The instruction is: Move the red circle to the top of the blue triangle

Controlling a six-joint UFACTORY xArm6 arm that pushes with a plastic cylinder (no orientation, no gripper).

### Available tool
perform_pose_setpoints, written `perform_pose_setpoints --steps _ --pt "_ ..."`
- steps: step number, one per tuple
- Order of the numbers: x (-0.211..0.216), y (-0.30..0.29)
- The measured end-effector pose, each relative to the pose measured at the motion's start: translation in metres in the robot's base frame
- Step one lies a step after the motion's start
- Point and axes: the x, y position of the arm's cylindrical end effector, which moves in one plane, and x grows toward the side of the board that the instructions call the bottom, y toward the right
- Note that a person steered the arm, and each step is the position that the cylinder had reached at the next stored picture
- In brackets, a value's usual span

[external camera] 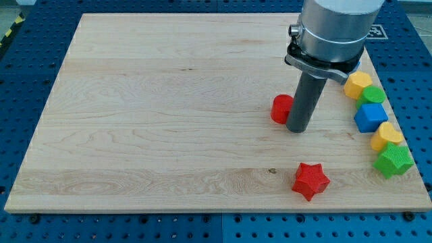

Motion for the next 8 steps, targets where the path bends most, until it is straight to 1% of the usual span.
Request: perform_pose_setpoints --steps 3,4,5,6,7,8 --pt "-0.009 -0.002" --pt "-0.003 -0.003" --pt "-0.007 -0.003" --pt "-0.021 -0.005" --pt "-0.021 -0.02" --pt "-0.021 -0.021"
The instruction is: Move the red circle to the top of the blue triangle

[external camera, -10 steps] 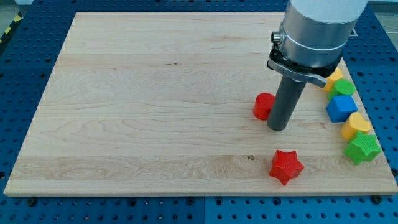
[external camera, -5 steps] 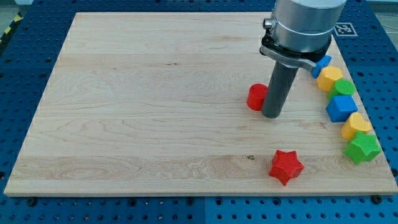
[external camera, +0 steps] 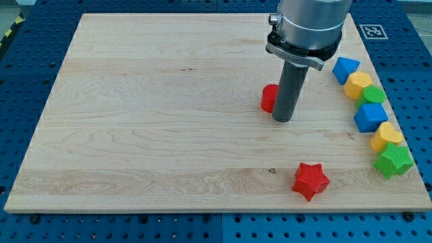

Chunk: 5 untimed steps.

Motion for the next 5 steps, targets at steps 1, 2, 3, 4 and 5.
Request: perform_pose_setpoints --steps 1,2,3,4,5 --pt "-0.017 0.0" --pt "-0.018 -0.004" --pt "-0.018 -0.033" --pt "-0.025 -0.038" --pt "-0.031 -0.034"
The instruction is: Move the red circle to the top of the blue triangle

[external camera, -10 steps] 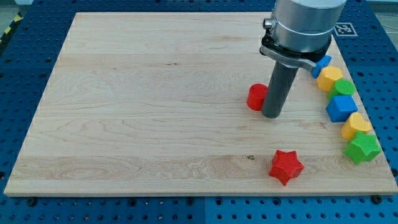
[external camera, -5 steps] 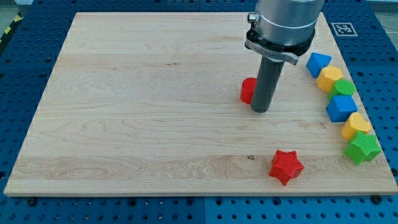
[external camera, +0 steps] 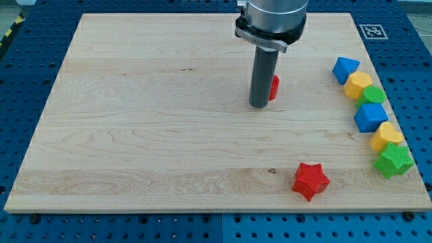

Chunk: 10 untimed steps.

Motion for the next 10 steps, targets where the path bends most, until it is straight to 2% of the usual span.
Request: perform_pose_setpoints --steps 6,7,10 --pt "-0.03 0.005" --pt "-0.036 0.02" --pt "-0.078 0.03"
